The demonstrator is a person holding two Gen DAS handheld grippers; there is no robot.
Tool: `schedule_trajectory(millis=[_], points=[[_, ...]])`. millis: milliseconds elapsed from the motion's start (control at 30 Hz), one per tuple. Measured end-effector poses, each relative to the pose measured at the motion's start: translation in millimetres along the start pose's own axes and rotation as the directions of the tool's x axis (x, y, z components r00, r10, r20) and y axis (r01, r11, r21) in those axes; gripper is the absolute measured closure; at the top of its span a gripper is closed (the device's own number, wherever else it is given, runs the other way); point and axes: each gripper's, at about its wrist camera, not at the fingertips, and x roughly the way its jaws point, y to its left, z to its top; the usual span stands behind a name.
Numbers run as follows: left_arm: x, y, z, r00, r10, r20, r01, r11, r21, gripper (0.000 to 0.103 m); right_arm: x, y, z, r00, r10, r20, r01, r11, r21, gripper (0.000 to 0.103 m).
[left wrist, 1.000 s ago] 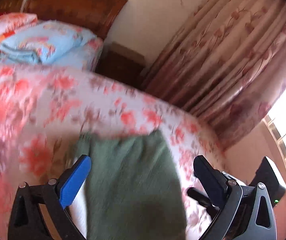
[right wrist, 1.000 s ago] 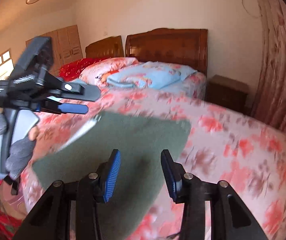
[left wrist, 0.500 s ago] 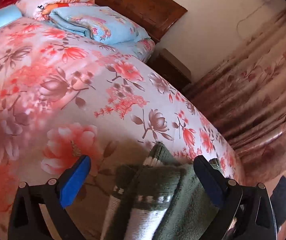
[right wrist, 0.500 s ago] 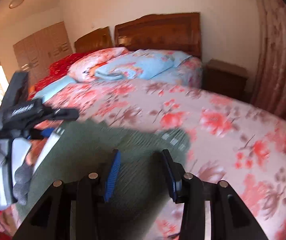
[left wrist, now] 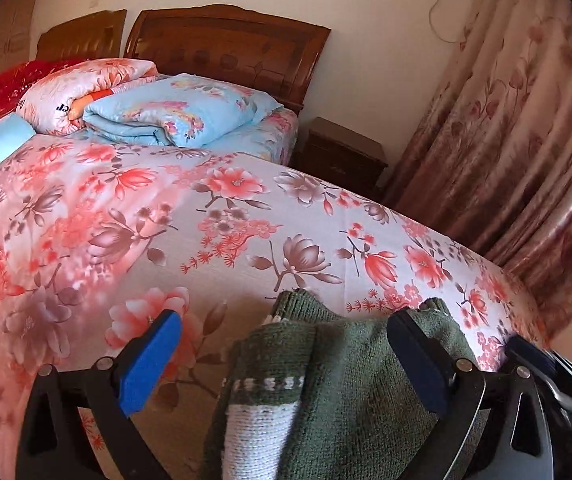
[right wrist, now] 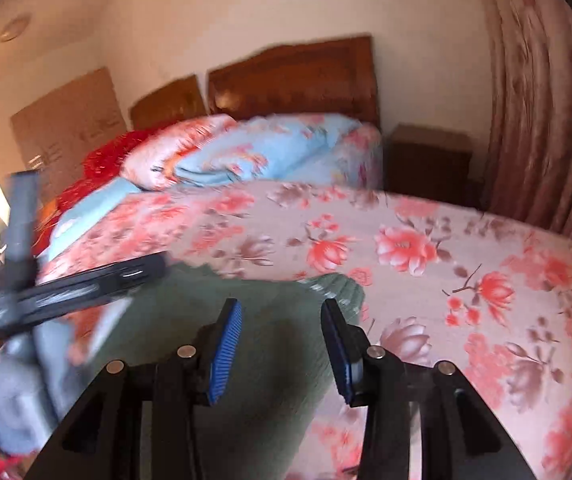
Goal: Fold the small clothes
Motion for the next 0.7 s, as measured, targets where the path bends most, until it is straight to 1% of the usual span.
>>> schedule_trajectory(millis=[100, 167, 200, 233, 267, 300, 367, 400, 500, 633, 700], points=[[-3.1, -2.4, -1.6, 1.0, 0.006, 0.007, -0.006, 1.0, 0.007, 0.0, -24.8, 25.4, -23.4, 1.0, 0.011, -0.007, -0.011, 0.998, -0.069, 0.061], [-2.7, -4.5, -2.1, 1.0, 0.015, 0.008, -0.015, 1.0, 0.014, 0.0, -30.2, 41.8, -45.4, 0.999, 0.026, -0.038, -0.03, 0.992, -0.121, 0.061], [-2.0, -6.1, -2.4, 1.0, 0.019, 0.007, -0.019, 1.0, 0.019, 0.0, -26.5, 50.0, -57.2, 0.998, 0.013, -0.063, -0.023, 0.988, -0.156, 0.059], [-1.2, -7.4, -2.9, 1.0, 0.021, 0.003, -0.021, 0.999, 0.023, 0.0, -27.1, 54.4, -65.2, 0.998, -0.019, -0.052, 0.008, 0.982, -0.189, 0.058], [0.5, -9.5, -3.3, 1.0, 0.026, -0.005, -0.026, 0.999, 0.034, 0.0, -31.2, 58.1, -73.2, 0.999, -0.039, -0.013, 0.035, 0.975, -0.218, 0.058], [1.3, -11.1, -3.6, 1.0, 0.03, -0.009, -0.03, 0.999, 0.041, 0.0, -32.9, 58.1, -75.9, 0.999, -0.041, -0.003, 0.039, 0.978, -0.207, 0.058], [2.3, -13.2, -3.9, 0.999, 0.036, -0.012, -0.036, 0.998, 0.054, 0.0, -35.8, 53.8, -73.2, 0.999, -0.034, -0.026, 0.029, 0.989, -0.148, 0.058], [2.5, -13.4, -4.0, 0.999, 0.04, -0.012, -0.039, 0.998, 0.055, 0.0, -38.7, 53.3, -73.6, 0.999, -0.033, -0.035, 0.028, 0.99, -0.137, 0.058], [2.7, -11.9, -4.1, 0.999, 0.042, -0.012, -0.041, 0.998, 0.047, 0.0, -42.1, 54.9, -78.4, 0.999, -0.035, -0.033, 0.03, 0.989, -0.148, 0.058], [2.4, -10.9, -3.8, 0.999, 0.041, -0.011, -0.041, 0.998, 0.042, 0.0, -47.9, 49.1, -86.4, 1.0, -0.017, -0.019, 0.016, 0.997, -0.072, 0.057], [1.5, -10.5, -3.8, 0.999, 0.038, -0.008, -0.038, 0.998, 0.043, 0.0, -52.9, 51.0, -91.0, 1.0, -0.02, -0.014, 0.019, 0.997, -0.07, 0.057]])
